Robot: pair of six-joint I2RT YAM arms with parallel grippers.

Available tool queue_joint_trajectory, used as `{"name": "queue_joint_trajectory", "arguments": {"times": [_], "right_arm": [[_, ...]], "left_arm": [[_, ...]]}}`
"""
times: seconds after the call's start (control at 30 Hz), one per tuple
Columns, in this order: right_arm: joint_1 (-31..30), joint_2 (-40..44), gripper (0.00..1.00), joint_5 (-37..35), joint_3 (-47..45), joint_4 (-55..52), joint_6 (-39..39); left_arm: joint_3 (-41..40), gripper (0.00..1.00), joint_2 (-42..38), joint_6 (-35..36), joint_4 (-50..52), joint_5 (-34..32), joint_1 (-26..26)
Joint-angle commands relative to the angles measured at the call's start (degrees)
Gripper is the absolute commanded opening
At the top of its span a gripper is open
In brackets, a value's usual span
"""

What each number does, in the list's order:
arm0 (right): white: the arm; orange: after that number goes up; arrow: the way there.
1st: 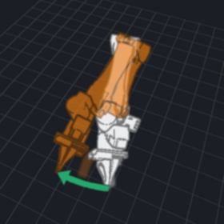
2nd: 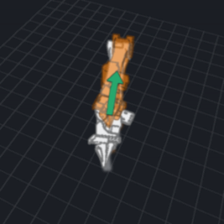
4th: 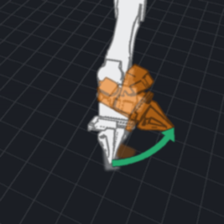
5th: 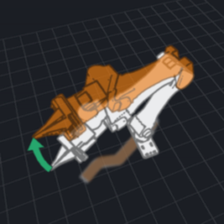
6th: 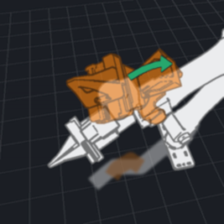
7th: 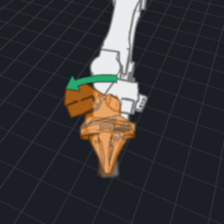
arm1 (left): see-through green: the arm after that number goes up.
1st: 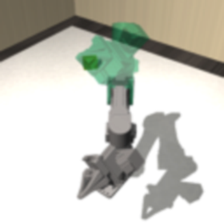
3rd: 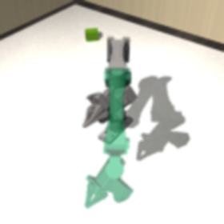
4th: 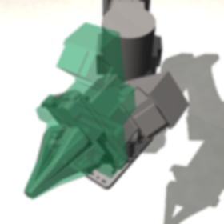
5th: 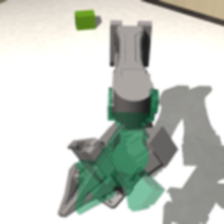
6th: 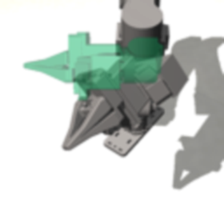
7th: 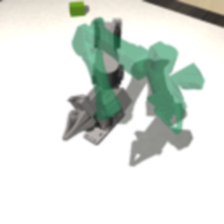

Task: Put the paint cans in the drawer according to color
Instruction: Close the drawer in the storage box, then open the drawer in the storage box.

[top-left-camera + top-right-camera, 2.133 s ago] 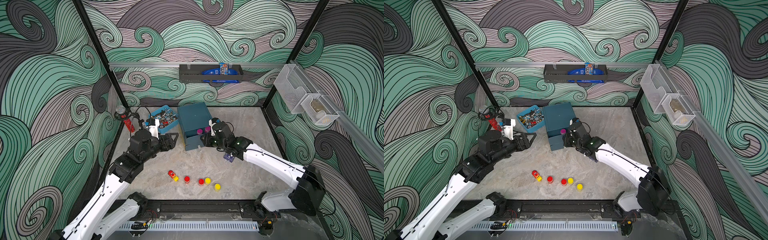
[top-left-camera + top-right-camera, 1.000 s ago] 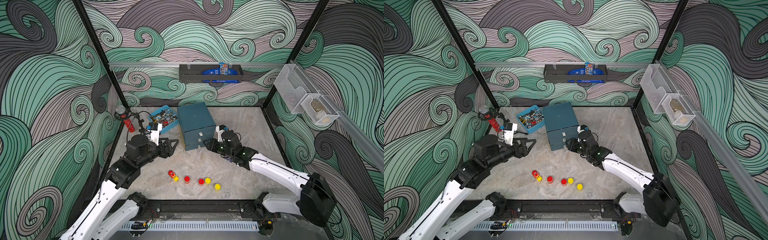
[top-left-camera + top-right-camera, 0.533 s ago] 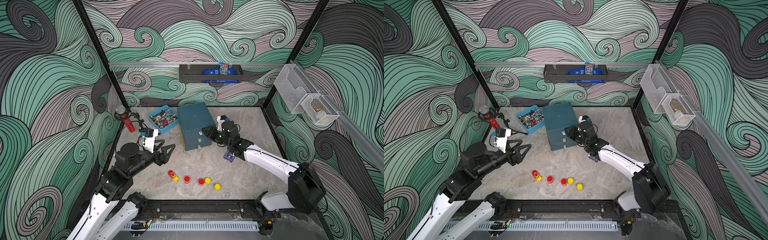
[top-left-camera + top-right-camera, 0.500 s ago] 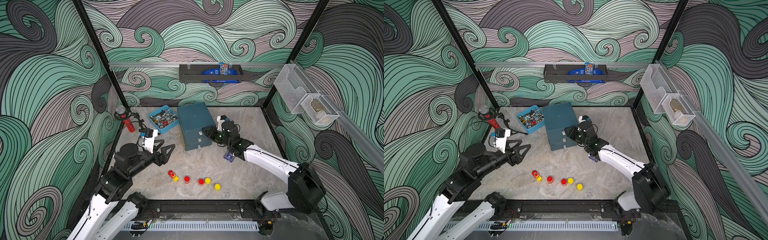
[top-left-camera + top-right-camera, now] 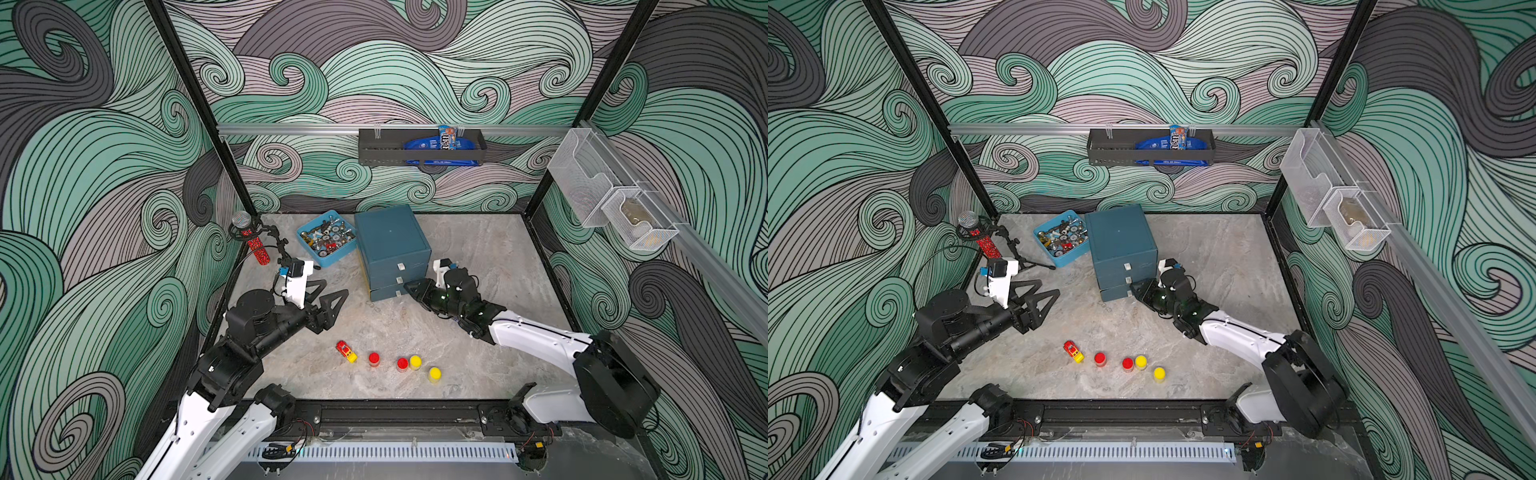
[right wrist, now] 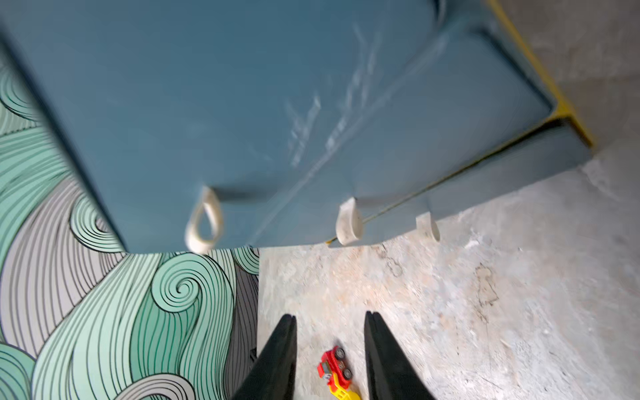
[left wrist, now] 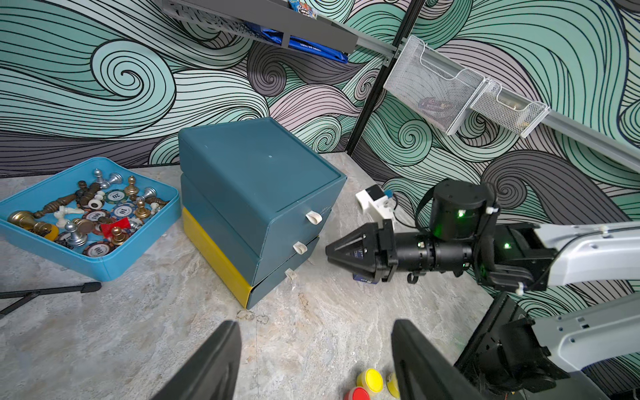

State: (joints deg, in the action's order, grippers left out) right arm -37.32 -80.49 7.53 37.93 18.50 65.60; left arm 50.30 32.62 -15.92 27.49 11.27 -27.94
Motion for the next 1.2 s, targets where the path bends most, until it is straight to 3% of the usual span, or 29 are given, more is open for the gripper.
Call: {"name": "queue_joint_trajectory", "arguments": {"times": [0.0,0.33,0.8,1.17], "right_arm": [[-0.7,-2.6,0.38,2.0,1.7,8.4,2.5],[-0.3,-7.5,0.39,-0.5,1.9,12.1,6.6],[0.0,-9.9,0.34,-5.2,2.1,15.3,11.2],[0.4,-11.5,0.23,-5.9,2.5,15.7,11.9]], "left_arm": [[0.0,0.72,-0.3,0.5,-0.5,-0.5,-0.3],[0.6,0.72,0.0,-0.7,-1.0,0.1,-0.3],[0.5,0.72,0.1,-1.7,-1.9,0.3,-0.3],[0.7,0.72,0.0,-1.7,-1.5,-0.2,-0.3]]}}
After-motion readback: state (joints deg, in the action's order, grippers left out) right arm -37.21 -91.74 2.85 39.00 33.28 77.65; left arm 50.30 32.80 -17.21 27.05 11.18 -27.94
